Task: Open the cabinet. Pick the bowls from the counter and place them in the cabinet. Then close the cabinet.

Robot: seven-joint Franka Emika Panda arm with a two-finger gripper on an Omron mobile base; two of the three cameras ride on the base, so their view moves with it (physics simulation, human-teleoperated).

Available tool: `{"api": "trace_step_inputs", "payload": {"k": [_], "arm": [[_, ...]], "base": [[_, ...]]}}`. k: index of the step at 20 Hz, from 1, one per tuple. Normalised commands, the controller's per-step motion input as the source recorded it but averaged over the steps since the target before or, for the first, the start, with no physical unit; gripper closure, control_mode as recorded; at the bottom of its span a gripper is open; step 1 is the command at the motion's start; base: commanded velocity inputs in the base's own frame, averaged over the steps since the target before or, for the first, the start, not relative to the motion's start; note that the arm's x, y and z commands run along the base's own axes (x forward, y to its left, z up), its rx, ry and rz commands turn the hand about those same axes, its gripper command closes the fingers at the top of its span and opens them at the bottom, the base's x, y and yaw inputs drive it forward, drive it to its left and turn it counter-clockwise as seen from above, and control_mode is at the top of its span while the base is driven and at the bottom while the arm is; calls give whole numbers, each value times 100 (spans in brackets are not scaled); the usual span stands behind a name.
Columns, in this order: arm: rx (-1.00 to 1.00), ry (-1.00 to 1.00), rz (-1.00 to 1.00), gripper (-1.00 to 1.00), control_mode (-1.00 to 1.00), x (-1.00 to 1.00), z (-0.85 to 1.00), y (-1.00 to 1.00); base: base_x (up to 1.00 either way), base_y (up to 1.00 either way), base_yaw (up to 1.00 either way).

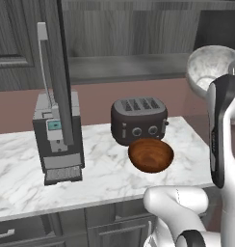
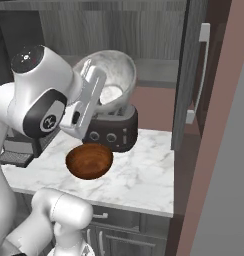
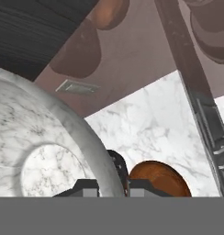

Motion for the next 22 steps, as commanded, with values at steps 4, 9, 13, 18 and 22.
{"api": "trace_step_inputs", "payload": {"k": [4, 9, 13, 18, 22], "arm": [[0, -10, -1, 100, -100, 38, 4, 9], [-2, -10, -1, 100, -100, 54, 0, 12], [0, -6, -2, 100, -100, 44, 1, 0], [0, -2, -1, 100, -100, 35, 6, 0], [0, 0, 0, 100, -100, 43, 6, -1]], "base": [[0, 0, 0], [0, 0, 0], [0, 0, 0], [0, 0, 0], [0, 0, 0]]}}
